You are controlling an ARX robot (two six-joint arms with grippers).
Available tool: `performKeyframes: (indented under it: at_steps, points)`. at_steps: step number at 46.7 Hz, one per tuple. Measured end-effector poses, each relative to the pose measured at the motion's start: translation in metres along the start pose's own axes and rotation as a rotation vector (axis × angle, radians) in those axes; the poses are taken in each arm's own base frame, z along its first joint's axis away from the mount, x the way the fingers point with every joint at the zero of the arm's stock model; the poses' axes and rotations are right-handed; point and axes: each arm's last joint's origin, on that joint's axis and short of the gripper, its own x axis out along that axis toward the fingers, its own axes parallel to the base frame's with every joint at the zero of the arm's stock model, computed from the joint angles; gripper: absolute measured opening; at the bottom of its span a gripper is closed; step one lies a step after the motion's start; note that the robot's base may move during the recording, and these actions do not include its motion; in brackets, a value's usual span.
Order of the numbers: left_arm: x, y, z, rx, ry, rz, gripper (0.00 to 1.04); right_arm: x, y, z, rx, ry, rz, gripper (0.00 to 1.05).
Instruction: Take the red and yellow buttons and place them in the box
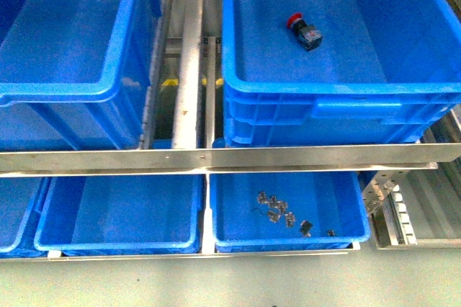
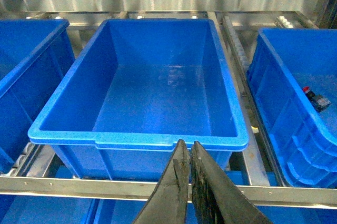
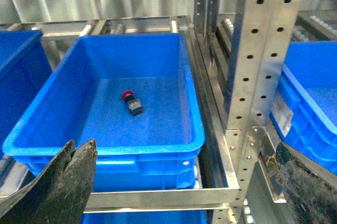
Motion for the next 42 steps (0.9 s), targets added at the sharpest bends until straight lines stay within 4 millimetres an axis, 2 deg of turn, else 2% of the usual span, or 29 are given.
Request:
performKeyframes:
  at_steps: [42]
  points:
    - [0.0001, 0.0001, 0.0004, 0.000, -0.004, 0.005, 0.03, 0.0000, 0.0001, -0.0002, 0.000, 0.002, 0.005, 0.99]
